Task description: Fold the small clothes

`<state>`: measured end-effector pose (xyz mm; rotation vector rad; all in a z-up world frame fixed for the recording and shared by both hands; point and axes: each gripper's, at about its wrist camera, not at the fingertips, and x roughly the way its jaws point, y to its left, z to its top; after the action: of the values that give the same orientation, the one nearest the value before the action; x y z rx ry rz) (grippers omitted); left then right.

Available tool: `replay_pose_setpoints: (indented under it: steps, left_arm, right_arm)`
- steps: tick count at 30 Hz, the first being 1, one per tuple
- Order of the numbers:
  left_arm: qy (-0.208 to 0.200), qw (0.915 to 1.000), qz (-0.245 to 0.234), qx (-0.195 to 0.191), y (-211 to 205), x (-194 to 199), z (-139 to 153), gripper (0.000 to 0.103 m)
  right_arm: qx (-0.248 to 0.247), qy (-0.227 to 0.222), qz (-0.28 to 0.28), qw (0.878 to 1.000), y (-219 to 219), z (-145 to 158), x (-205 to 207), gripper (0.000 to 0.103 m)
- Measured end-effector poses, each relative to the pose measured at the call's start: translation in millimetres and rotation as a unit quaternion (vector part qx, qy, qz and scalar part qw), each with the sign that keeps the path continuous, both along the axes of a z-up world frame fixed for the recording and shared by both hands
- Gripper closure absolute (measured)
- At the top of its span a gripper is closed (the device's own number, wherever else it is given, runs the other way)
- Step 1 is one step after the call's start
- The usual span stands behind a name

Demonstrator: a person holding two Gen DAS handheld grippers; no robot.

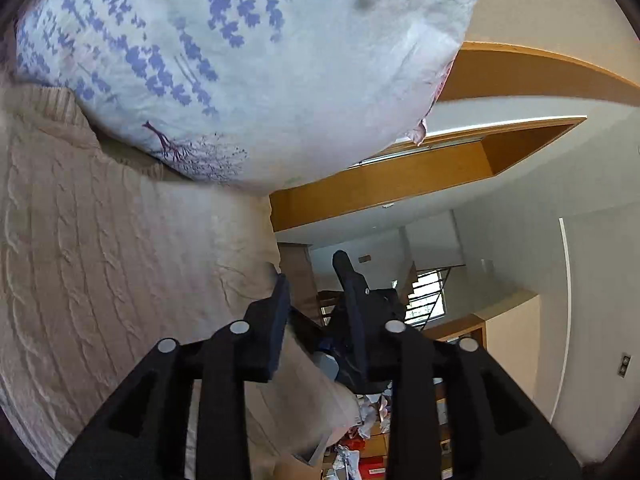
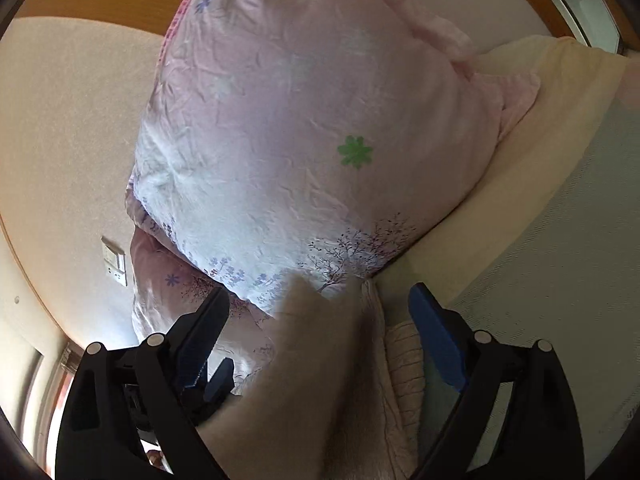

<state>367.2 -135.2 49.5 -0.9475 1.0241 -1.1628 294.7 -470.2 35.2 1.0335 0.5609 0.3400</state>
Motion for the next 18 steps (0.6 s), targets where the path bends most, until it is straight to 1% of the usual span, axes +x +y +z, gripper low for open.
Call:
replay_pose_setpoints:
  steps: [1, 2, 3, 4, 5, 6, 7, 9, 11, 12, 14, 15, 16, 17, 18]
  left_arm:
    - [-0.018, 0.9996, 0.016, 0.016, 10.5, -4.7, 3.4, 0.039]
    - [-0.038, 0.998, 0.038, 0.035, 23.6, -9.9, 7.0, 0.026]
    - [-0.067, 0.9929, 0.073, 0.066, 44.3, -16.4, 12.5, 0.023]
    - [-0.092, 0.9856, 0.099, 0.101, 62.4, -21.9, 16.9, 0.02]
    - [-0.111, 0.9753, 0.122, 0.147, 76.9, -26.3, 19.0, 0.017]
    - [-0.12, 0.9593, 0.143, 0.212, 90.5, -30.0, 18.0, 0.017]
    - [-0.12, 0.9478, 0.149, 0.255, 98.7, -31.5, 13.7, 0.017]
    - [-0.106, 0.936, 0.15, 0.3, 108.4, -34.7, -0.7, 0.017]
    - [-0.091, 0.9357, 0.123, 0.318, 105.6, -37.2, -17.8, 0.017]
    - [-0.088, 0.9341, 0.113, 0.327, 100.0, -39.9, -23.6, 0.017]
    - [-0.09, 0.9329, 0.09, 0.337, 86.0, -44.2, -36.9, 0.017]
    - [-0.091, 0.9333, 0.087, 0.337, 79.9, -45.9, -40.6, 0.017]
    - [-0.089, 0.9355, 0.085, 0.331, 75.1, -46.6, -44.6, 0.017]
    - [-0.084, 0.9384, 0.087, 0.324, 72.4, -46.8, -48.2, 0.017]
    - [-0.08, 0.9424, 0.1, 0.309, 71.6, -47.8, -51.1, 0.019]
  right_arm:
    - [0.009, 0.005, 0.007, 1.0, -3.4, -2.6, 1.2, 0.008]
    - [0.018, 0.013, 0.017, 1.0, -6.1, -4.8, 3.0, 0.005]
    - [0.018, 0.024, 0.03, 0.999, -5.9, -6.4, 5.5, 0.002]
    - [0.009, 0.041, 0.044, 0.998, -3.4, -7.3, 8.7, 0.002]
    - [-0.008, 0.06, 0.06, 0.996, 0.7, -8.5, 12.4, 0.002]
    - [-0.025, 0.078, 0.07, 0.994, 6.1, -10.1, 15.7, 0.002]
    - [-0.045, 0.103, 0.084, 0.99, 13.7, -14.2, 20.4, 0.002]
    - [-0.059, 0.141, 0.102, 0.983, 24.6, -26.1, 27.5, 0.002]
    - [-0.063, 0.171, 0.12, 0.976, 34.8, -37.9, 32.7, 0.003]
    - [-0.067, 0.18, 0.128, 0.973, 38.6, -42.2, 34.2, 0.004]
    - [-0.078, 0.175, 0.136, 0.972, 44.6, -42.5, 32.9, 0.006]
    - [-0.077, 0.175, 0.145, 0.971, 47.3, -43.8, 33.0, 0.013]
    - [-0.075, 0.176, 0.153, 0.97, 50.2, -46.0, 33.1, 0.016]
    - [-0.083, 0.174, 0.153, 0.969, 54.3, -45.6, 34.1, 0.036]
    - [-0.083, 0.18, 0.159, 0.967, 57.5, -49.2, 35.5, 0.051]
